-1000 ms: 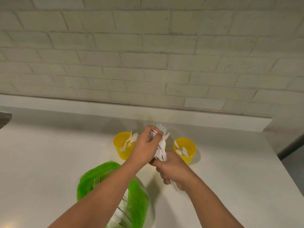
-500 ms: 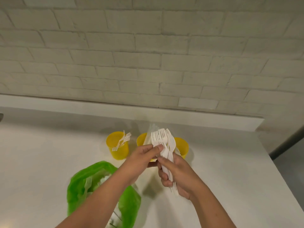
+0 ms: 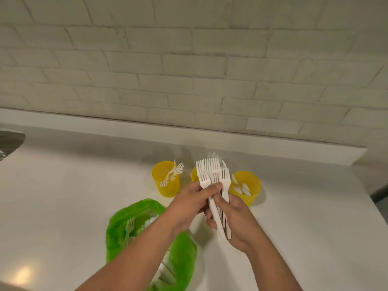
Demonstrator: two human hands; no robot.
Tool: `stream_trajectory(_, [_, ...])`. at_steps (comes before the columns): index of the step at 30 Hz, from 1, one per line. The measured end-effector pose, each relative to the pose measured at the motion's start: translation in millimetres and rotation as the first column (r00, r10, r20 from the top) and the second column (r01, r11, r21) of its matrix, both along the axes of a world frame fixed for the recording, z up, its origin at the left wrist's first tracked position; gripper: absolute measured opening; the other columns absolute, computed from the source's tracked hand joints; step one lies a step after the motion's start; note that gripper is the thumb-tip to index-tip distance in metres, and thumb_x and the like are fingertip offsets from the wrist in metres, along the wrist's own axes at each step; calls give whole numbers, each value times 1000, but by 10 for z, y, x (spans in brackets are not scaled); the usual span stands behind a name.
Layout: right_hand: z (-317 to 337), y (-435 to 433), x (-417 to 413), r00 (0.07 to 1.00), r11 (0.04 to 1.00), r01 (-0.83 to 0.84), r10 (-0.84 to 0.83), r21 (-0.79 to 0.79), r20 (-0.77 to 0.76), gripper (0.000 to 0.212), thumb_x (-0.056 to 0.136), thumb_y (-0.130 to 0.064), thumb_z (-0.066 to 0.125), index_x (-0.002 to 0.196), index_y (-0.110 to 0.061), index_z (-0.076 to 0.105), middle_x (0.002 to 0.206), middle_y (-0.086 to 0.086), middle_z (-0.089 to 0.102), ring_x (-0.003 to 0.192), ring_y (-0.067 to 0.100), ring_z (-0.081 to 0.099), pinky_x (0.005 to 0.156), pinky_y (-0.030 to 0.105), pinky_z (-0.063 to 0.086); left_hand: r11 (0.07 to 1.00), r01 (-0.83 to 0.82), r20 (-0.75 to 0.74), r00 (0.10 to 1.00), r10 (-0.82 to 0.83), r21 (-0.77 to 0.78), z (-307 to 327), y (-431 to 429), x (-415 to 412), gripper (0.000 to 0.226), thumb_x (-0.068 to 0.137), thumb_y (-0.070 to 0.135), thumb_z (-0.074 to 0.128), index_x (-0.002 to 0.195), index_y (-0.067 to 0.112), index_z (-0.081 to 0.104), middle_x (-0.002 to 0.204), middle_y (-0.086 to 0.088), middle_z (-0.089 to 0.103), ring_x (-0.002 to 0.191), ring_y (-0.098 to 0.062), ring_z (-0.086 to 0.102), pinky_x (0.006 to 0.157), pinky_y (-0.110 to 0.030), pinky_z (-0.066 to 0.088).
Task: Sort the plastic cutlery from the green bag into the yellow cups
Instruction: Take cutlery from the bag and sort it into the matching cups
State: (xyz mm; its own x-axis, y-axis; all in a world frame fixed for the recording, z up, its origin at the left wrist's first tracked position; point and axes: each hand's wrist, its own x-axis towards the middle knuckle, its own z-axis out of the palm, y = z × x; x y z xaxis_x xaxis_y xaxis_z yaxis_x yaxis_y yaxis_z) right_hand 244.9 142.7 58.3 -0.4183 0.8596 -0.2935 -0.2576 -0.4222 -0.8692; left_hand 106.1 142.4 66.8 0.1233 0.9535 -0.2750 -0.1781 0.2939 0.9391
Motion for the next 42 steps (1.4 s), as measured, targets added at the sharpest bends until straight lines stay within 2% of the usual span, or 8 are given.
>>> stream_trajectory(5, [139, 83, -340, 998, 999, -53, 53, 11, 31, 26, 108, -21, 47, 114, -4, 65, 75, 22, 62, 61, 28, 61, 53, 34, 53, 995, 12, -39, 999, -9, 101, 96, 78, -362, 39, 102, 29, 62, 111, -8, 67, 83, -46, 59, 43, -28, 47, 44, -30, 49])
stream_trajectory(12, [285, 213, -929, 983, 975, 63, -98, 214, 158, 25, 111, -19, 38, 127, -19, 56, 98, 16, 76, 76, 33, 72, 68, 40, 60, 979, -181, -74, 979, 188, 89, 262, 226, -767, 38, 104, 32, 59, 100, -5, 67, 62, -16, 63, 38, -22, 50, 38, -25, 36])
stream_trajectory(22, [68, 250, -1443, 868, 930, 242, -334, 275, 368, 28, 101, -44, 42, 120, -31, 58, 113, -6, 72, 105, 13, 70, 92, 43, 58, 975, -210, -101, 971, 216, 67, 178, 144, -963, 37, 108, 38, 48, 100, 18, 78, 89, -12, 80, 73, -22, 75, 62, -35, 57])
stream_trajectory(28, [110, 381, -1440, 725, 859, 265, -477, 438, 497, 21, 109, -27, 38, 102, -18, 56, 93, -2, 69, 83, 9, 66, 67, 18, 52, 963, -223, -56, 971, 233, 152, 99, 249, -1092, 35, 110, 18, 42, 104, 16, 76, 105, -18, 77, 95, -35, 73, 78, -38, 58])
stream_trajectory(32, [74, 480, -1506, 721, 872, 280, -467, 401, 512, 27, 109, -30, 38, 105, -11, 58, 95, 9, 71, 86, 27, 70, 74, 38, 57, 950, -311, 122, 944, 307, 16, 100, 404, -1180, 28, 112, 21, 39, 104, 2, 58, 107, -20, 77, 95, -35, 75, 72, -38, 61])
stream_trajectory(36, [46, 513, -1420, 731, 851, 306, -498, 427, 467, 28, 109, -31, 38, 101, -11, 56, 85, 5, 70, 80, 22, 70, 68, 28, 51, 902, -432, 171, 889, 424, 13, 113, 576, -1307, 22, 109, 18, 44, 94, 10, 57, 75, -7, 63, 70, -24, 63, 81, -40, 54])
stream_trajectory(39, [50, 596, -1288, 732, 820, 370, -547, 437, 407, 24, 110, -27, 38, 98, -13, 54, 79, -3, 66, 68, 14, 67, 67, 25, 52, 875, -484, 291, 840, 459, 18, 224, 748, -1366, 11, 106, 9, 48, 97, 11, 55, 64, -3, 40, 56, -19, 43, 65, -35, 45])
stream_trajectory(42, [13, 636, -1141, 843, 878, 351, -447, 325, 299, 22, 110, -22, 38, 95, -12, 50, 72, 0, 55, 47, 11, 45, 46, 28, 39, 862, -499, 220, 854, 472, 87, 215, 921, -1409, 19, 100, 14, 60, 85, 17, 50, 58, 4, 33, 54, -15, 34, 59, -30, 33])
